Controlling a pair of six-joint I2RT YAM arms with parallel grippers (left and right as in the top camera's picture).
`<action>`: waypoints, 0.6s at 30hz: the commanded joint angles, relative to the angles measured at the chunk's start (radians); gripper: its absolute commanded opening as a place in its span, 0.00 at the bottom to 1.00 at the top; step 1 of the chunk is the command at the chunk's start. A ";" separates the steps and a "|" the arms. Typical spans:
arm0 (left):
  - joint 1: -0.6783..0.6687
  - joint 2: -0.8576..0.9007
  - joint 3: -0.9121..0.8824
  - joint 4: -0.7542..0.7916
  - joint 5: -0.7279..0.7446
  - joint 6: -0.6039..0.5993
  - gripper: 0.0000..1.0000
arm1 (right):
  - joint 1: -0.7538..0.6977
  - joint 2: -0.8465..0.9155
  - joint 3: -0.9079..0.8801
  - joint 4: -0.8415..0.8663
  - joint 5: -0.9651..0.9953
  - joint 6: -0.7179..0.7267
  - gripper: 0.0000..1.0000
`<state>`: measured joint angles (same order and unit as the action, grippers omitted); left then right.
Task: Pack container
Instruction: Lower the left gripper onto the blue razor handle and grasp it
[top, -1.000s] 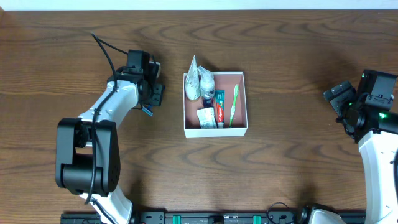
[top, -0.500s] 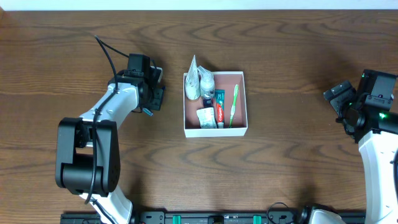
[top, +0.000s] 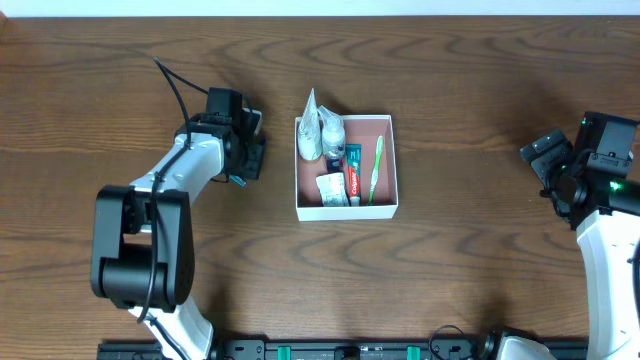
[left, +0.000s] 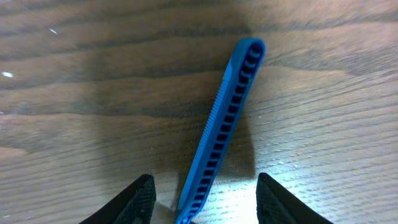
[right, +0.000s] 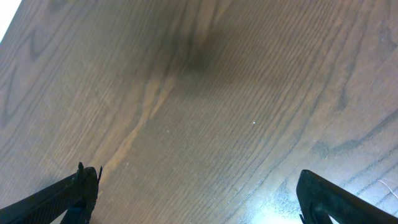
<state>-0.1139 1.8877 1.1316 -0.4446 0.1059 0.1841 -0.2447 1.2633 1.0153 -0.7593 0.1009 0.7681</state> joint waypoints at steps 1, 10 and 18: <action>-0.002 0.045 -0.017 -0.002 0.011 0.006 0.53 | -0.007 0.003 0.010 0.000 0.003 -0.014 0.99; -0.001 0.082 -0.017 -0.002 0.007 -0.018 0.20 | -0.007 0.003 0.010 0.000 0.003 -0.014 0.99; -0.001 0.077 -0.016 -0.018 -0.085 -0.205 0.06 | -0.007 0.003 0.010 0.000 0.003 -0.014 0.99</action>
<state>-0.1173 1.9114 1.1343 -0.4366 0.0711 0.0776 -0.2447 1.2633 1.0153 -0.7593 0.1009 0.7681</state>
